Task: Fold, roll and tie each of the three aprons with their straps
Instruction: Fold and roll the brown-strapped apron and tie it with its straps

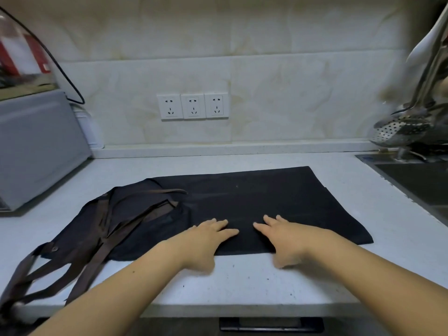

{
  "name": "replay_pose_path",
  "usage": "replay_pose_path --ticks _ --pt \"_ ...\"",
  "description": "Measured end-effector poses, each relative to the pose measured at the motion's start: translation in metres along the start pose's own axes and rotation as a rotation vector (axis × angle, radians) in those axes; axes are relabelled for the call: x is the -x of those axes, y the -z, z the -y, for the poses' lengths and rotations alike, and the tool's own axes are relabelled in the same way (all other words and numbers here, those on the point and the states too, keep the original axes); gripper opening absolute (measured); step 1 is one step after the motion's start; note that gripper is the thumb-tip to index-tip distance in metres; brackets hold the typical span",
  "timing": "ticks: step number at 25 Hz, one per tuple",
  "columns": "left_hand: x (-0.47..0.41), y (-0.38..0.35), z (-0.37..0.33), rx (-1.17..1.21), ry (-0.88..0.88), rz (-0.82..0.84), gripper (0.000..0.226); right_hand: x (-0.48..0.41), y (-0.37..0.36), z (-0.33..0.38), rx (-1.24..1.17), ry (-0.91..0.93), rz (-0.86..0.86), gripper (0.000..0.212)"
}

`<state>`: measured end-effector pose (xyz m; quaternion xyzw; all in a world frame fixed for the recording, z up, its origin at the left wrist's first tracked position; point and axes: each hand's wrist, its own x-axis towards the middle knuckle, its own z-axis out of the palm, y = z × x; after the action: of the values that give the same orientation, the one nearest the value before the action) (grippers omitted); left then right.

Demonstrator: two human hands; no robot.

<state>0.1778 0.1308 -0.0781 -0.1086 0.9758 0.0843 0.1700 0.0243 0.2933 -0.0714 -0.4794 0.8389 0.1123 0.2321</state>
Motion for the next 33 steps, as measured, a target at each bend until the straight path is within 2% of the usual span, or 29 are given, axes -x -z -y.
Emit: replay_pose_path --ticks 4,7,9,11,14,17,20,25,27,29,30,31,33 --pt "0.005 -0.003 0.002 0.012 0.032 -0.049 0.079 -0.002 -0.002 0.0 0.078 0.04 -0.211 0.079" --pt "0.008 -0.006 0.004 0.055 0.05 -0.108 0.075 -0.005 0.004 -0.007 -0.032 0.053 -0.359 0.054" --pt "0.008 -0.004 0.009 0.025 0.072 -0.171 0.075 -0.007 0.014 -0.014 -0.099 0.034 -0.332 0.041" --pt "0.01 0.009 0.014 0.082 0.078 -0.2 0.067 -0.005 0.028 -0.02 -0.16 0.035 -0.251 0.028" --pt "0.009 0.046 0.024 0.281 0.152 -0.022 0.043 0.0 0.052 -0.027 -0.222 -0.035 -0.11 0.019" --pt "-0.004 0.07 0.033 0.308 0.314 0.179 0.027 -0.004 0.063 -0.039 -0.186 -0.161 -0.044 0.008" --pt "-0.021 0.069 0.038 0.225 0.389 0.16 0.02 -0.016 0.056 -0.05 -0.15 -0.222 -0.108 0.011" --pt "-0.041 0.049 0.038 0.088 0.423 0.071 0.041 -0.036 0.044 -0.056 -0.039 -0.248 -0.188 0.012" --pt "-0.044 0.04 0.035 -0.013 0.471 -0.025 0.041 -0.039 0.042 -0.054 0.023 -0.243 -0.199 0.012" --pt "-0.045 0.027 0.019 -0.249 0.481 -0.302 0.031 -0.043 0.039 -0.053 0.07 -0.244 -0.213 0.016" --pt "-0.047 0.015 0.005 -0.327 0.424 -0.498 0.027 -0.045 0.037 -0.053 0.093 -0.245 -0.223 0.018" --pt "-0.052 0.003 -0.011 -0.343 0.311 -0.628 0.026 -0.047 0.036 -0.052 0.113 -0.247 -0.232 0.02" --pt "-0.067 -0.021 -0.04 -0.277 0.027 -0.796 0.021 -0.051 0.034 -0.051 0.123 -0.252 -0.243 0.022"
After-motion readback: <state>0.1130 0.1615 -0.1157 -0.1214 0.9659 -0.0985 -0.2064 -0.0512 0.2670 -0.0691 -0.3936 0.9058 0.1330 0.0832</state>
